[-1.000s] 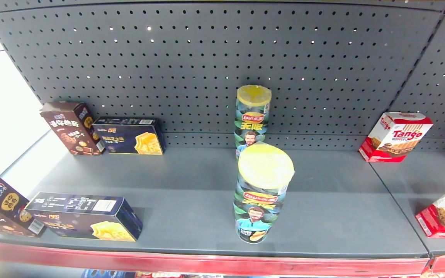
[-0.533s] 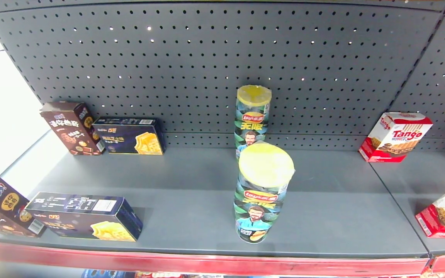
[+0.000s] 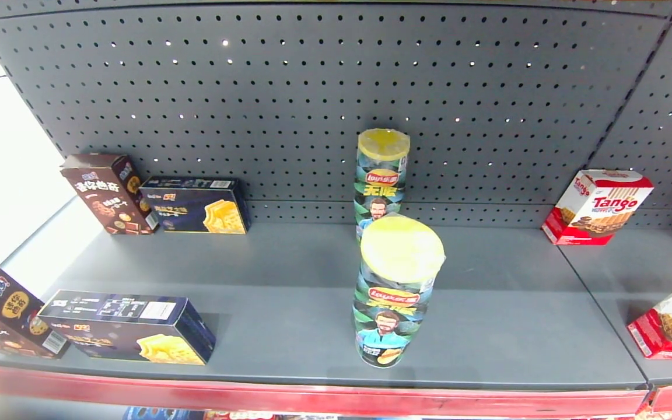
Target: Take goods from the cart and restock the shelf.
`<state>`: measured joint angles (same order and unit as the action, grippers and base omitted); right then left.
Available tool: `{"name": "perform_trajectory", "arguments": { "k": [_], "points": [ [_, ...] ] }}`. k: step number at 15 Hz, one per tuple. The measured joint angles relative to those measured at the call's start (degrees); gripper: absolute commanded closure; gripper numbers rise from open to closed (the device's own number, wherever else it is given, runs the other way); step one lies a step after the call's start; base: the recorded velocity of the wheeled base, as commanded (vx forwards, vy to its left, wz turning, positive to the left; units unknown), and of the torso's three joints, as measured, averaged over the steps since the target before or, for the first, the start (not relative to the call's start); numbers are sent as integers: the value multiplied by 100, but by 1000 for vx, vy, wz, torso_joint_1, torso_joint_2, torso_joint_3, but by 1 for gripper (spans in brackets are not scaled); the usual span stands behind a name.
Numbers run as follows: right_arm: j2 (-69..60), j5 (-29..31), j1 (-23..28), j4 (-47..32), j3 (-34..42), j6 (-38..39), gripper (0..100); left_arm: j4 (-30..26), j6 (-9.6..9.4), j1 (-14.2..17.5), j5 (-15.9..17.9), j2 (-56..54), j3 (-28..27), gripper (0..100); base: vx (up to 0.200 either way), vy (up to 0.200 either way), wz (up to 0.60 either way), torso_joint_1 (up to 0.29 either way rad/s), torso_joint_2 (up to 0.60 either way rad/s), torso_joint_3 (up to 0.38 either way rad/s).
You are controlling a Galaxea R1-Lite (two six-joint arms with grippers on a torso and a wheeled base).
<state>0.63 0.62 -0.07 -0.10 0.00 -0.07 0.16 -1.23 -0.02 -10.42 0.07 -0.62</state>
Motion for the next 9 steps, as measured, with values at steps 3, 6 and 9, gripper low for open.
{"name": "perform_trajectory", "arguments": {
  "k": [3, 6, 9],
  "points": [
    [2, -20, 0, 0, 0, -15, 0, -16, 48, -13, 903, -5, 22, 0, 0, 0, 0, 0, 0, 0],
    [2, -27, 2, 0, 0, -15, 0, -16, 4, -16, 1309, -5, 52, 0, 0, 0, 0, 0, 0, 0],
    [5, -27, -2, 0, 0, -17, 0, -21, -10, -16, 1329, -5, 60, 0, 0, 0, 0, 0, 0, 0]
  ]
}}
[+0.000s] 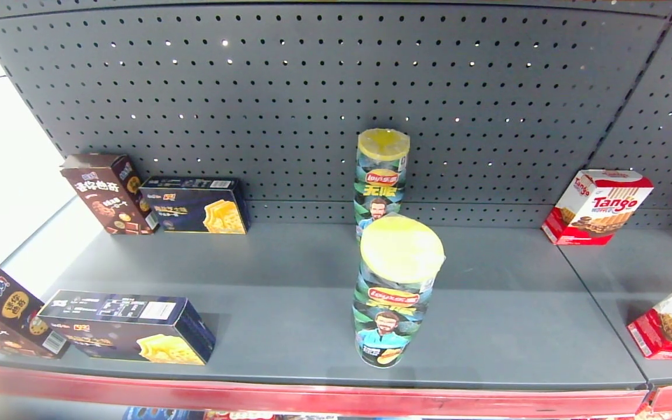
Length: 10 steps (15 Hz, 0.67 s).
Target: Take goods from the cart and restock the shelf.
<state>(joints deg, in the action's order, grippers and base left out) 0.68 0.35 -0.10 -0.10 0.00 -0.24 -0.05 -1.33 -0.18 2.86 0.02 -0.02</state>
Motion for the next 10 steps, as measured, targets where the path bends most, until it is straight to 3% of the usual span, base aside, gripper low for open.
{"name": "perform_trajectory", "arguments": {
  "k": [10],
  "points": [
    [0, -2, 0, 0, 0, 2, 0, 10, 54, 5, -57, 0, 2, 0, 0, 0, 0, 0, 0, 0]
  ]
}}
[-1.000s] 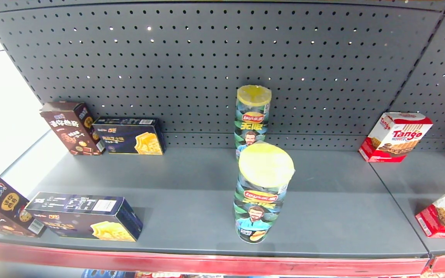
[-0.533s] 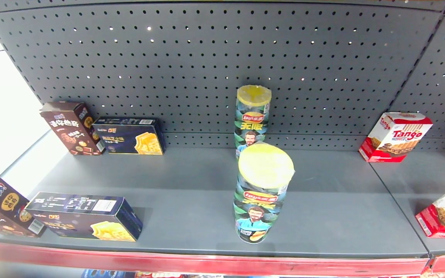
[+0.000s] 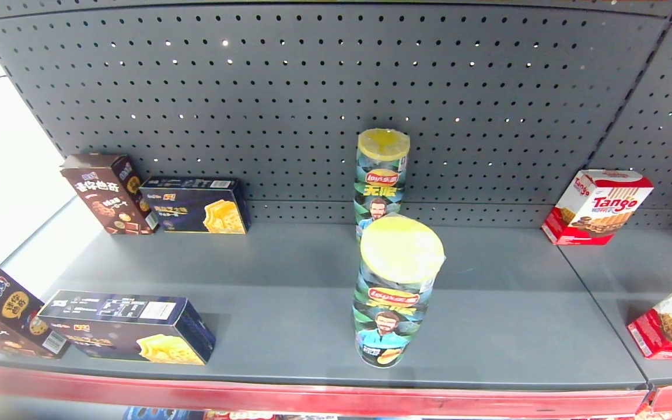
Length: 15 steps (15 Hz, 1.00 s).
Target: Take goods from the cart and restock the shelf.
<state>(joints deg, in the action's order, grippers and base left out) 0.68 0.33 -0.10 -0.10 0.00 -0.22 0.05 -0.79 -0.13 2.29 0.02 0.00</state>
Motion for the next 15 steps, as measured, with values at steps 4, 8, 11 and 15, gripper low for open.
{"name": "perform_trajectory", "arguments": {
  "k": [4, 8, 11, 15],
  "points": [
    [0, 0, 2, 0, 0, -2, 0, 2, 0, 4, 0, 0, 0, 0, 0, 0, 0, 0, 0, 0],
    [2, -4, 7, -1, 0, 0, 0, 2, 0, 0, -2, 0, 0, 0, 0, 0, -450, -1, 2, 3],
    [5, -1, 2, 0, 0, -2, 0, 2, -2, 0, -2, 0, 0, 0, 0, 0, -200, 2, 1, -1],
    [2, 0, 5, 5, 0, -2, 0, 2, 0, 0, 0, 0, 0, 0, 0, 0, 0, 0, 0, 0]
  ]
}}
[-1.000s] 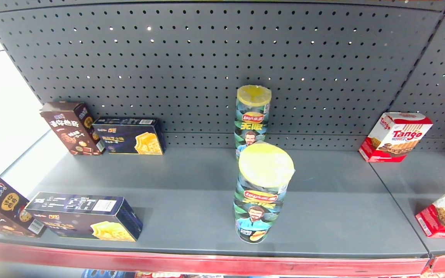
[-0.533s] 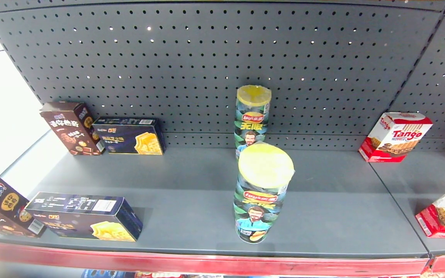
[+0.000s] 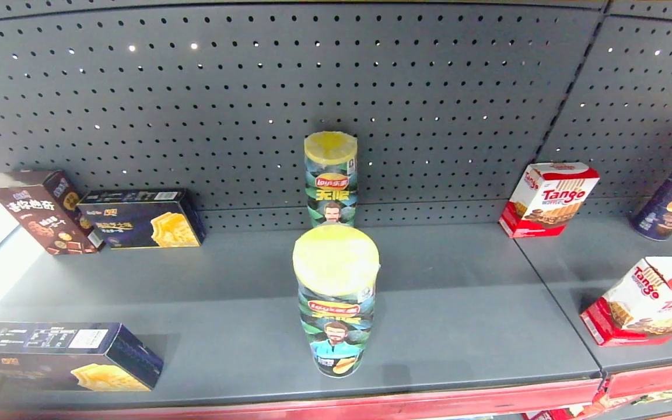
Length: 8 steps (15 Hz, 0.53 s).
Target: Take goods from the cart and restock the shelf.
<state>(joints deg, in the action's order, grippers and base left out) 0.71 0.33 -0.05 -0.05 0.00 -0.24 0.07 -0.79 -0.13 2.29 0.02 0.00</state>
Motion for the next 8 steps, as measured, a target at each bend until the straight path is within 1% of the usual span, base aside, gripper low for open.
{"name": "perform_trajectory", "arguments": {
  "k": [3, 4, 8],
  "points": [
    [0, -1, 2, -5, 0, -11, 0, 2, 0, 0, 0, 0, 0, 0, 0, 0, 0, 0, 0, 0],
    [0, 0, 5, -5, 0, -18, 0, 0, -2, 0, 0, 0, 0, 0, 0, 0, 600, 2, -2, 2],
    [2, -1, 2, -11, 0, 0, 0, -5, -2, 2, 0, 0, -2, 0, 0, 0, 0, 0, 0, 0]
  ]
}}
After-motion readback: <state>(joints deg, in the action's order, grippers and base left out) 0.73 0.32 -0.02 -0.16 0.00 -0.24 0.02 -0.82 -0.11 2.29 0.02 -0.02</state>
